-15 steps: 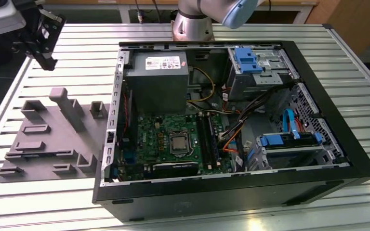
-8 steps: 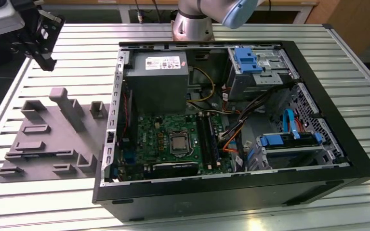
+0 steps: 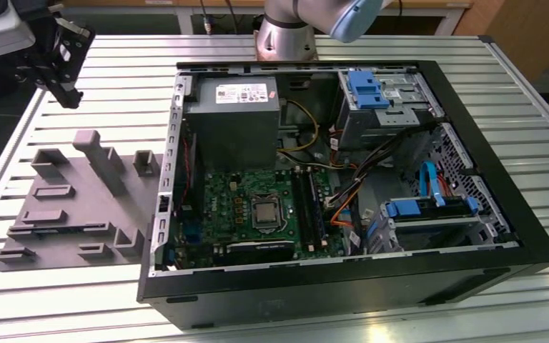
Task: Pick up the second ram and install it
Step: 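Reach for the second ram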
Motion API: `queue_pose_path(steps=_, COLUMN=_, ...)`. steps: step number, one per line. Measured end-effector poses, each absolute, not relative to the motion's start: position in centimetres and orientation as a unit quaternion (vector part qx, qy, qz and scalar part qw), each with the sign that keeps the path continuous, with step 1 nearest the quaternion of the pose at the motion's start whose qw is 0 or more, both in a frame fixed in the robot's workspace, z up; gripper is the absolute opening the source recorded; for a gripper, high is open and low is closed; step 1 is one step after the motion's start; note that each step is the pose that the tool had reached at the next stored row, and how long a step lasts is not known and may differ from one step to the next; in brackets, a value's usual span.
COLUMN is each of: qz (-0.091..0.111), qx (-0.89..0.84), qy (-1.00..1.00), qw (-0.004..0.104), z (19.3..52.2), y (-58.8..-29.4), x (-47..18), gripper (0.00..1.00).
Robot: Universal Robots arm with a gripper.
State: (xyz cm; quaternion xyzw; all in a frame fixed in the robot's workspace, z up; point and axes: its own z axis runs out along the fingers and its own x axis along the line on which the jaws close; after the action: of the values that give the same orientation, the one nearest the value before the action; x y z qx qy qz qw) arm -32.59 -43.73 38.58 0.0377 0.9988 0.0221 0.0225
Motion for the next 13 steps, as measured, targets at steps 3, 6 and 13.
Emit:
queue_pose_path(steps=3, qz=0.022, qx=0.038, qy=0.999, qw=0.023, z=38.53, y=-43.9, x=-32.68, gripper=0.11)
queue_pose_path(steps=6, qz=0.022, qx=0.038, qy=0.999, qw=0.022, z=38.48, y=-44.08, x=-32.84, gripper=0.11)
queue_pose_path(steps=13, qz=0.022, qx=0.038, qy=0.999, qw=0.022, z=38.43, y=-44.27, x=-33.06, gripper=0.11)
